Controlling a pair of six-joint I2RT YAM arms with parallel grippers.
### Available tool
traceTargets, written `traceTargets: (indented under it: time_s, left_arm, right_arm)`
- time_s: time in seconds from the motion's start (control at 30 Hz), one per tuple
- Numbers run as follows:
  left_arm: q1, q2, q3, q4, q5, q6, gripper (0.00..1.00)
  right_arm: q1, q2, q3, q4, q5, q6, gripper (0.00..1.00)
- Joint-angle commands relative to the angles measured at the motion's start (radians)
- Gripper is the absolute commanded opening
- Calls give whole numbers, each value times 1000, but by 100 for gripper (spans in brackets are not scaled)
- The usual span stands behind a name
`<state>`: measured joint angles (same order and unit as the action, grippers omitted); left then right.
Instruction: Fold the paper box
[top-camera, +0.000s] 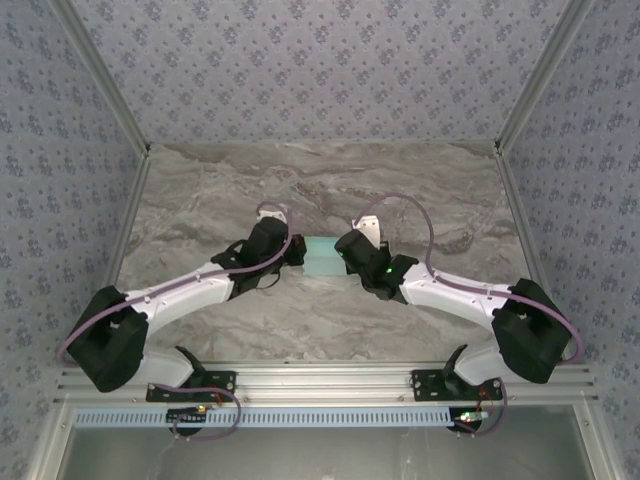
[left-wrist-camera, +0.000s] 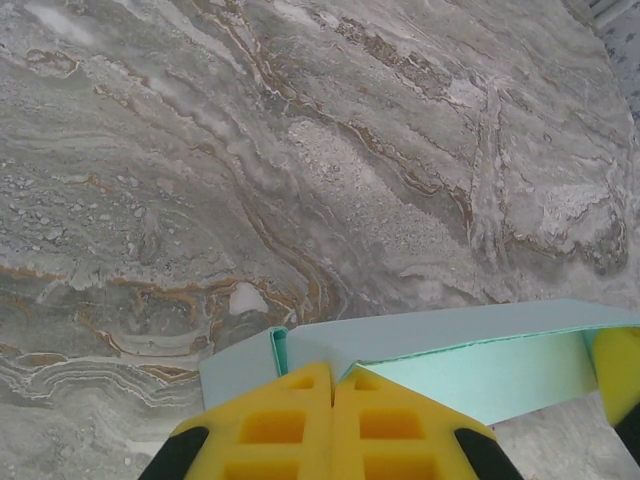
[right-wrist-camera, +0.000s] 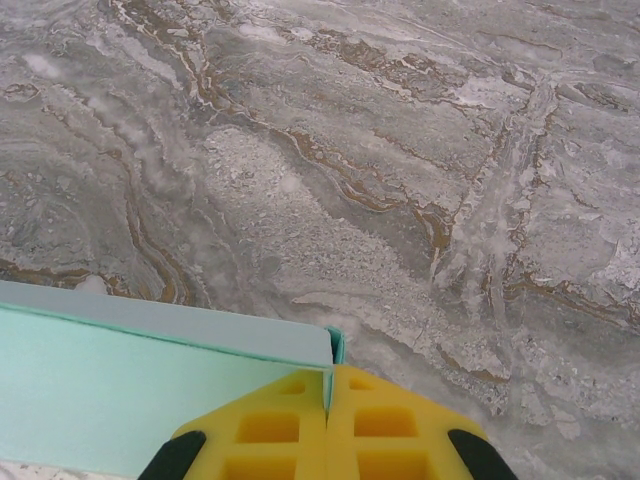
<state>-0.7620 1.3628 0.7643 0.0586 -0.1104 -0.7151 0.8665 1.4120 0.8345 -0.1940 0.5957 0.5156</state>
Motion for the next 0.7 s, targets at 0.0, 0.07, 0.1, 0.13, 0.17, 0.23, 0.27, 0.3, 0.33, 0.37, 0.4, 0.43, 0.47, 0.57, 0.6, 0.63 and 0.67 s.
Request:
traceTargets:
  time_s: [0.0,0.07,0.1,0.13,0.17,0.23,0.27,0.3,0.33,0.37,0.4,0.43,0.47,0.57,0.6,0.63,0.67]
  left_arm:
    - [-32,11,-59,-24,-49,50,0]
    - [-57,17,-86,-3,-85,69,0]
    - [-71,19,-107,14,-104,80,0]
    - [-86,21,-127,33,-126,88,0]
    - [-98,22,-149,57,-139,97,0]
    - [-115,29,-196,114,-157,108,0]
    - [-115,31,-211,133,-152,111,2]
    - [-116,30,-216,146,-144,118,5]
    - [-115,24,-213,147,-138,127,9]
    - [-116,14,-208,144,-134,137,12]
    - [-117,3,-202,143,-131,144,15]
    - [-116,-12,-197,140,-131,151,18]
    - [-116,-29,-193,134,-130,156,21]
    - [-115,-90,-179,104,-115,166,29]
    - [-115,-111,-175,93,-104,171,31]
    - [-115,-136,-169,77,-92,179,35]
    - [-116,-161,-163,58,-87,180,38]
  right_arm:
    - [11,11,-30,-56,-9,-27,0]
    - [14,9,-39,-42,-10,-37,0]
    - [16,7,-52,-24,-11,-47,0]
    - [20,3,-72,1,-10,-59,0]
    - [24,2,-88,23,-11,-67,0]
    - [32,-1,-125,55,3,-74,0]
    - [36,-3,-135,59,12,-74,0]
    - [41,-4,-142,63,25,-73,0]
    - [47,-5,-148,65,34,-72,0]
    - [50,-4,-149,63,41,-71,0]
    - [55,-3,-149,63,47,-71,0]
    - [57,-4,-147,60,56,-71,0]
    - [59,-4,-146,54,64,-69,0]
    - [65,-3,-138,41,78,-65,0]
    - [66,-3,-138,39,81,-63,0]
    - [66,-2,-136,35,84,-62,0]
    - [68,-3,-136,33,85,-61,0]
